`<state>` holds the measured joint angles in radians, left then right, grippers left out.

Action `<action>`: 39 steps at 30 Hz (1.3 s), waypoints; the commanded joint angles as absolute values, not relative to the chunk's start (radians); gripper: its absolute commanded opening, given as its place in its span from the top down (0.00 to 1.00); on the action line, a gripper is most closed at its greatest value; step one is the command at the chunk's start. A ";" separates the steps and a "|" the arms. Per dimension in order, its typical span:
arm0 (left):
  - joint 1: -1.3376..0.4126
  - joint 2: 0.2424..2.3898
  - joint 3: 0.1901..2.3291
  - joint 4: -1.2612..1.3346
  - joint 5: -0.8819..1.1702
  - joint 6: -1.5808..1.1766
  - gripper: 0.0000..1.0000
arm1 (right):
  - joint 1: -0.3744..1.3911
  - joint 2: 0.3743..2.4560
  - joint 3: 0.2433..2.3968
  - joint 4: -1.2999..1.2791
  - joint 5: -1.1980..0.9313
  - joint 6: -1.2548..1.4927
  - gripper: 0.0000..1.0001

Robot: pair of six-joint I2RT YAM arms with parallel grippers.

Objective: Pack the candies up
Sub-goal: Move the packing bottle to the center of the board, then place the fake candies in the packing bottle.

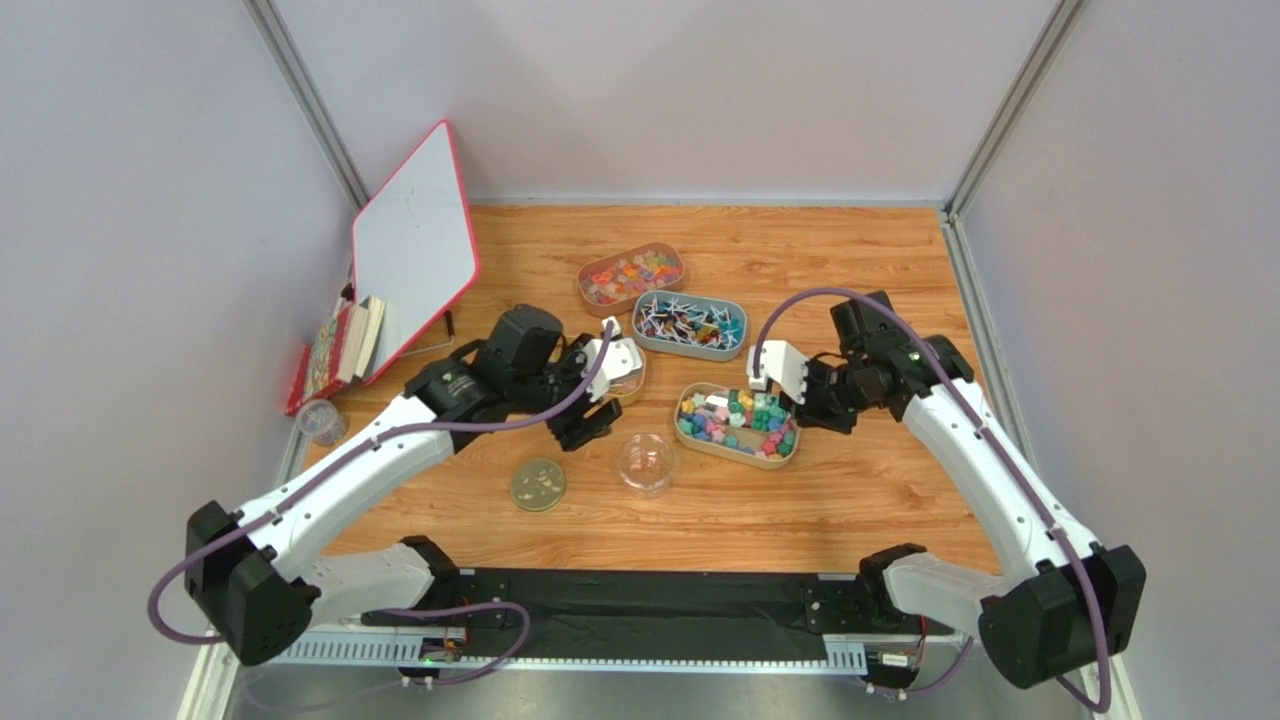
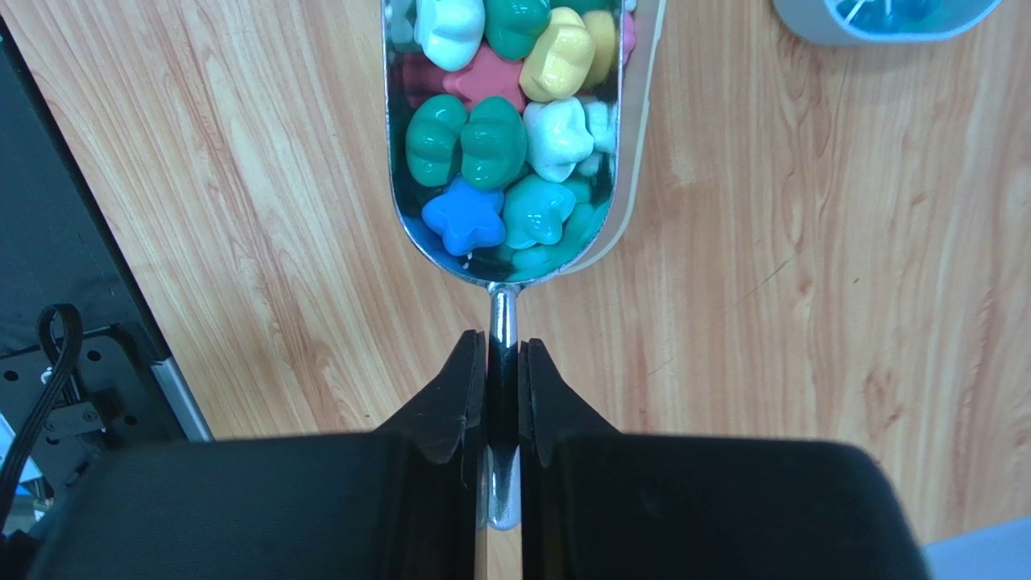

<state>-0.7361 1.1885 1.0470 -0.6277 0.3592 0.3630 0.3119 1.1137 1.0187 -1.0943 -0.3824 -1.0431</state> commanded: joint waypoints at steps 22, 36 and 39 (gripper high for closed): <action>-0.543 0.911 0.698 -0.486 0.058 0.316 0.00 | 0.646 1.471 1.387 -1.316 -0.190 -1.108 1.00; -0.500 0.790 0.637 -0.476 0.058 0.302 0.01 | 0.784 1.577 1.482 -1.361 -0.075 -1.058 1.00; -0.497 0.767 0.618 -0.448 0.034 0.307 0.00 | 0.805 1.589 1.493 -1.365 -0.029 -1.054 1.00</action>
